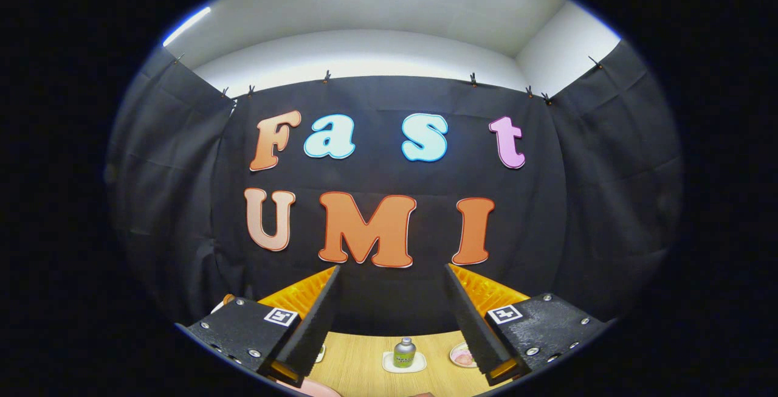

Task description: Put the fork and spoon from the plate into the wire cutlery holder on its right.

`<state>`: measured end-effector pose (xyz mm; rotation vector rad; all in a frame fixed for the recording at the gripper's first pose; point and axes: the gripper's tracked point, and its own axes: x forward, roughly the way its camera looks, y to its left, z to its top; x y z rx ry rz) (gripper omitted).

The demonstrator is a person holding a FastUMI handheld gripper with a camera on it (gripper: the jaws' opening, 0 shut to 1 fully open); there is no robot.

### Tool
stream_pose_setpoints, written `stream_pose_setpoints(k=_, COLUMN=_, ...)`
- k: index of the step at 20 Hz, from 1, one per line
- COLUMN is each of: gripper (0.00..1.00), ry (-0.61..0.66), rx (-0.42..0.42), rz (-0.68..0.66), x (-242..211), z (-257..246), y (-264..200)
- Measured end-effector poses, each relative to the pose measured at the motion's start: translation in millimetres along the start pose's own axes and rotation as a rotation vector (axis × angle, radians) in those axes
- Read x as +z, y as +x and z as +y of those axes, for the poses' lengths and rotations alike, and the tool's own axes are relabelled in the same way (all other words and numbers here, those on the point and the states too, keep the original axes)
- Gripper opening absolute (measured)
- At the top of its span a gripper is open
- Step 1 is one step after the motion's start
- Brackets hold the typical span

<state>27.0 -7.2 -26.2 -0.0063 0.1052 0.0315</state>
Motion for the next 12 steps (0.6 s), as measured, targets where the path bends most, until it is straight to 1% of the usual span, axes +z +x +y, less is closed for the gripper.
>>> stream_pose_setpoints(k=12, gripper=0.98, ry=-0.007, rx=0.009, rz=-0.005, x=-4.6, z=7.5, y=-6.9)
